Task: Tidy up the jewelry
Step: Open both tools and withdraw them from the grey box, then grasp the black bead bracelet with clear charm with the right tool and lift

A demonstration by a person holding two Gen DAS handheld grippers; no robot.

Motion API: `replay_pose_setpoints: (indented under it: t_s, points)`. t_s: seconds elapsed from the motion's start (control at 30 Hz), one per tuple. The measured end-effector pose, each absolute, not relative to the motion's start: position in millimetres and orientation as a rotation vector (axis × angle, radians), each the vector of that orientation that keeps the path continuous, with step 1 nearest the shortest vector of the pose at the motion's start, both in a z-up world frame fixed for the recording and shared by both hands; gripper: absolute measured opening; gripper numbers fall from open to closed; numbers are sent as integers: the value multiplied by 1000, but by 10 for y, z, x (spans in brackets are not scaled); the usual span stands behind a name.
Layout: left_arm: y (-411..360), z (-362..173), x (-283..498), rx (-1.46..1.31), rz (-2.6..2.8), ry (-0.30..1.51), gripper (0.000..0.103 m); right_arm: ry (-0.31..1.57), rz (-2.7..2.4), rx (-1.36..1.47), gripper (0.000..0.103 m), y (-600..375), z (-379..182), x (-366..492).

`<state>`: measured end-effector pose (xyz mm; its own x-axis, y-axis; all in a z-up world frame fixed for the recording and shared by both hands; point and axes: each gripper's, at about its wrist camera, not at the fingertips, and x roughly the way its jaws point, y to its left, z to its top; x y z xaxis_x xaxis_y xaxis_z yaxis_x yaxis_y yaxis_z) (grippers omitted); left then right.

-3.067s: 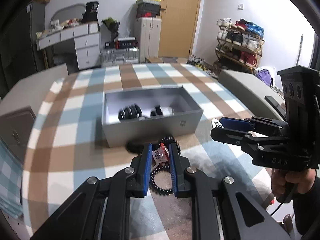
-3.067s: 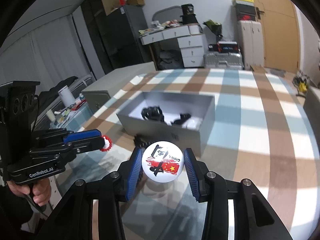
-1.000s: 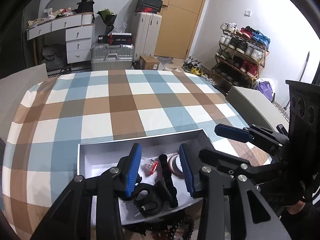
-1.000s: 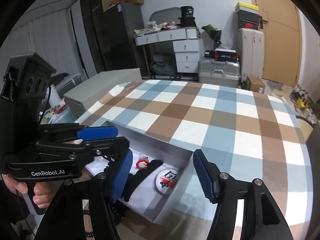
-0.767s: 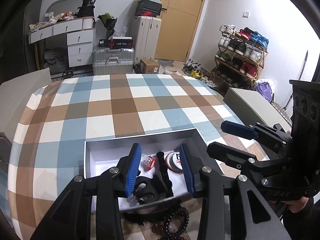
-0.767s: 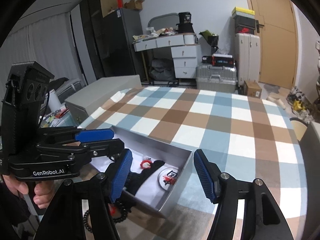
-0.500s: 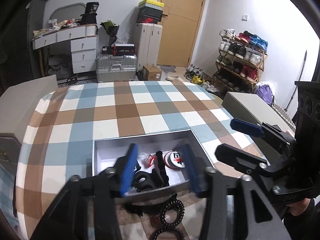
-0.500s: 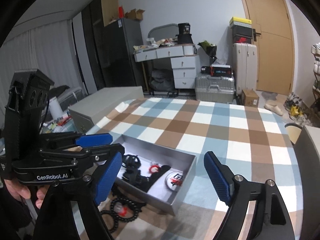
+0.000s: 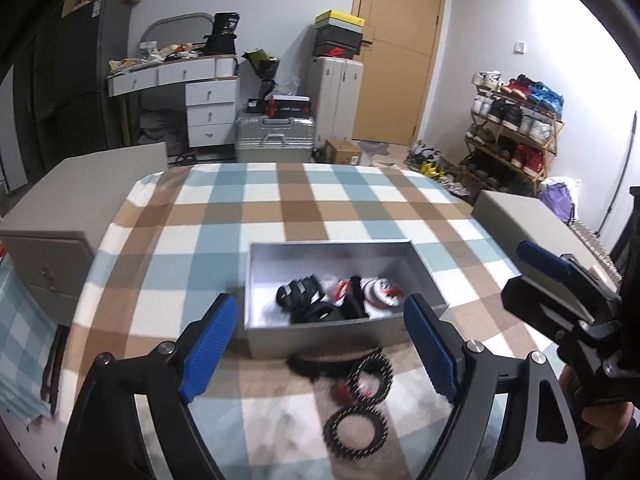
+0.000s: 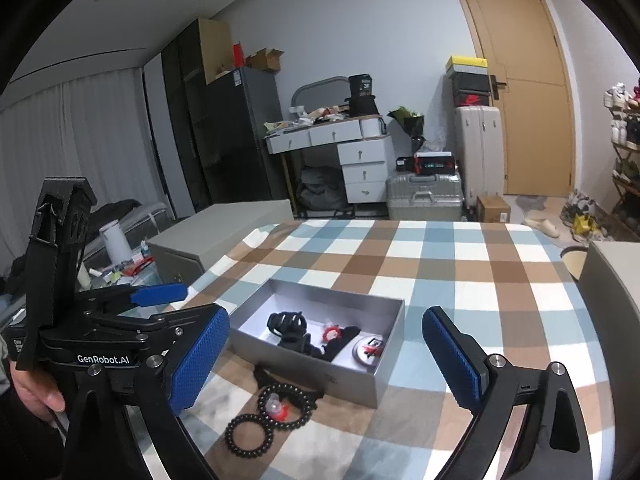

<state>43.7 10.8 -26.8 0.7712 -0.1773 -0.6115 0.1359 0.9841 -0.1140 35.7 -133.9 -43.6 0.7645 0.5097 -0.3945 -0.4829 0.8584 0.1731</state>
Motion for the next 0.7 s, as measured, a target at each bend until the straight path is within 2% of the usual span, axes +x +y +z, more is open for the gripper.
replay_pose_setpoints:
  t_s: [0.17,0.57,0.7]
  points:
    - [202,-376,303,-65,-107,673,91,481,571,59,101,-1248,-557,281]
    - [545,-725,86,-96,-13,721,91,642,597,35,101,-977,-1013,308]
    - [602,-804,69,-107,-13,740,92,678,642,26,96,-848,-1110,343]
